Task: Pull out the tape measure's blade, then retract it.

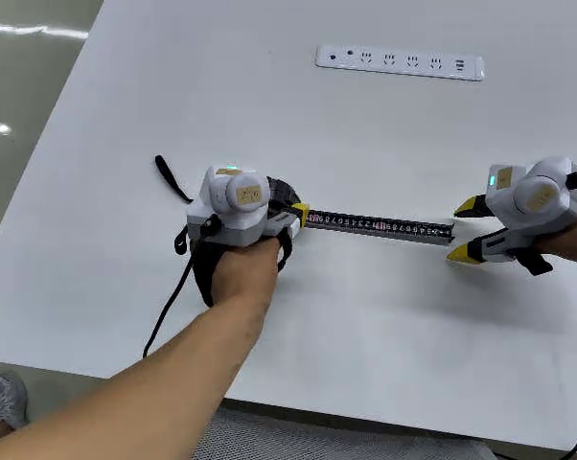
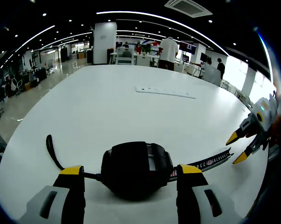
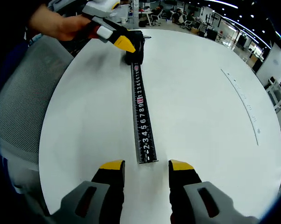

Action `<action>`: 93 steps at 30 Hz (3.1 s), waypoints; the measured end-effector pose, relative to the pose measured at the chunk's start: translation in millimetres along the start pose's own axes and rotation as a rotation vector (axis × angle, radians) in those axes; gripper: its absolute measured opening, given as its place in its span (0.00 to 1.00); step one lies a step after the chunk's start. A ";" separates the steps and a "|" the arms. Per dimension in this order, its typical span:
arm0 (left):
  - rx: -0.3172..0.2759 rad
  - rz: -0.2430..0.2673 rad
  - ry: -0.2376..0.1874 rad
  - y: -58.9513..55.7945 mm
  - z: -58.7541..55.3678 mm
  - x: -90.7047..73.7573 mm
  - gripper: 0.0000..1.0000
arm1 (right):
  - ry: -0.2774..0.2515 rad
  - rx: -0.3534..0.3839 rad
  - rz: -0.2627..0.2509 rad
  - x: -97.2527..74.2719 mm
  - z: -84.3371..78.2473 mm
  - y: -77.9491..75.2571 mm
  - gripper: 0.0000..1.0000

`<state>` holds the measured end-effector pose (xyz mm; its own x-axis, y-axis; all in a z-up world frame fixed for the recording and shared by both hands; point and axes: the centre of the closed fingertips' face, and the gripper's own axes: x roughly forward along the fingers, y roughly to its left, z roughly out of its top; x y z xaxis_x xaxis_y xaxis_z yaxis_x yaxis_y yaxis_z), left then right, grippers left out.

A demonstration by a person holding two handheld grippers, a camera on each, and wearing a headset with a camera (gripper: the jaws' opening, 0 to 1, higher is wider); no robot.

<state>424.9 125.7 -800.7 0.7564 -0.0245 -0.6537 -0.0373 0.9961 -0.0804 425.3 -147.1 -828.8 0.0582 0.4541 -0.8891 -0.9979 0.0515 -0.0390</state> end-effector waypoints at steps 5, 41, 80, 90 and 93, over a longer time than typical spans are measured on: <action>-0.001 0.000 0.002 0.8 -0.4 1.8 0.77 | 0.004 -0.038 0.019 2.1 2.5 -0.3 0.26; -0.008 -0.014 -0.050 -4.4 2.5 4.7 0.67 | 0.042 -0.121 0.095 10.7 0.0 0.9 0.13; -0.005 -0.048 -0.055 -6.6 1.1 5.6 0.58 | 0.038 -0.118 0.104 12.8 4.9 2.3 0.11; -0.005 -0.056 -0.057 -7.9 0.7 5.6 0.58 | 0.028 -0.117 0.109 16.0 12.9 4.0 0.11; -0.008 -0.057 -0.057 -7.9 0.8 5.6 0.58 | 0.025 -0.114 0.111 17.4 15.4 4.2 0.11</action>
<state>429.9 117.7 -803.1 0.7936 -0.0762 -0.6036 0.0020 0.9924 -0.1227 422.5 -125.3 -837.4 -0.0516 0.4291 -0.9018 -0.9950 -0.0994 0.0097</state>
